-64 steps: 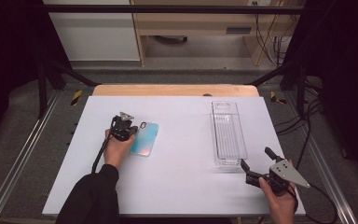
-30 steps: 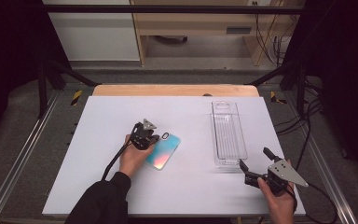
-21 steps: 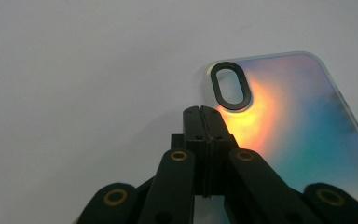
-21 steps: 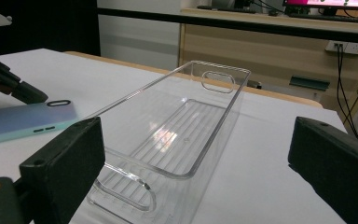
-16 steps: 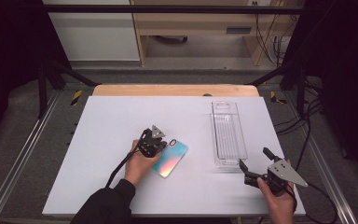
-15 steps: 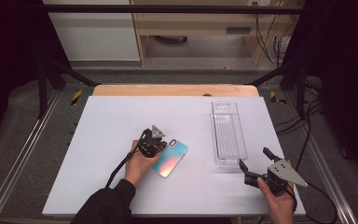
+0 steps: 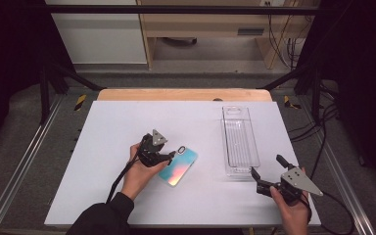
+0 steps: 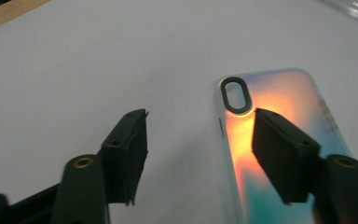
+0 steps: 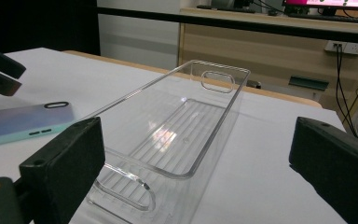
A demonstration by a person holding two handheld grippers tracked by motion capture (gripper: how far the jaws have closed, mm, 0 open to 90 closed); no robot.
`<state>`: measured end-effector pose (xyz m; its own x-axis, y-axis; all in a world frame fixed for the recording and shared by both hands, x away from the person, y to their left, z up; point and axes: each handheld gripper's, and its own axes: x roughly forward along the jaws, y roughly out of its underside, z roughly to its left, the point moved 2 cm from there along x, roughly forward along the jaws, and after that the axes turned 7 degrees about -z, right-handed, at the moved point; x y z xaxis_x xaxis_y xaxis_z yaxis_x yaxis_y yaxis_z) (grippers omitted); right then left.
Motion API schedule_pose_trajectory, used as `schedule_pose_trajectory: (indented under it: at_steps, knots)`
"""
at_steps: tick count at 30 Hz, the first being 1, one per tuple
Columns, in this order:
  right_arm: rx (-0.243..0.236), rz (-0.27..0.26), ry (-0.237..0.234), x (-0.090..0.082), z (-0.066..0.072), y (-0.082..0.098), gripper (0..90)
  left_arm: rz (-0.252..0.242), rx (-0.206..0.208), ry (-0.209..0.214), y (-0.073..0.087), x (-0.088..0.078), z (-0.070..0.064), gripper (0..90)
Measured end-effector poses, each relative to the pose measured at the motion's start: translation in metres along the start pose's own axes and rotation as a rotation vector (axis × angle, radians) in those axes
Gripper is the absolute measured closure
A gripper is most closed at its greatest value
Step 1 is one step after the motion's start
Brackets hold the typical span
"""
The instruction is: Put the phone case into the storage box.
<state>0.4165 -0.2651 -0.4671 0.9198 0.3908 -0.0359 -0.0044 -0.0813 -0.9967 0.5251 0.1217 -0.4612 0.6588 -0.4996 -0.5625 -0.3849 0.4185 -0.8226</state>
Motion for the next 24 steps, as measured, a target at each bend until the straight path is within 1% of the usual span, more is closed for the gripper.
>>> schedule_pose_trajectory:
  at_steps: [1,3,4,7,9,13,14,16,18,24]
  knots:
    - [-0.001,0.0,-0.001,0.0,0.0,0.0,3.8,0.003,-0.01,0.006,0.0,-0.002,-0.002,23.4]
    - [-0.002,0.001,0.0,0.0,0.0,0.0,3.9,0.003,-0.017,0.012,0.001,-0.005,-0.005,15.7]
    - [-0.002,0.002,0.0,0.0,0.0,0.0,3.8,0.001,-0.03,0.019,0.003,-0.007,-0.007,12.0]
    - [-0.002,0.002,0.0,0.0,0.0,0.0,3.7,-0.004,-0.034,0.036,0.007,-0.012,-0.013,6.0]
    - [-0.002,0.002,-0.001,0.0,0.0,0.0,3.7,-0.009,-0.036,0.04,0.01,-0.015,-0.016,5.6]
    - [-0.002,0.005,0.0,0.0,0.001,0.0,3.6,0.001,-0.041,0.062,0.013,-0.018,-0.019,5.0]
    - [-0.002,0.004,0.0,0.001,0.001,0.0,3.6,0.007,-0.034,0.064,0.014,-0.019,-0.02,4.7]
    - [-0.002,0.003,-0.001,0.001,0.0,0.0,3.6,0.008,-0.035,0.062,0.014,-0.02,-0.021,4.4]
    - [-0.001,0.002,-0.002,0.0,0.0,0.0,3.5,0.022,-0.034,0.071,0.015,-0.021,-0.024,4.4]
    - [0.0,0.0,-0.003,0.001,0.0,0.0,3.5,0.058,-0.011,0.072,0.018,-0.021,-0.03,4.4]
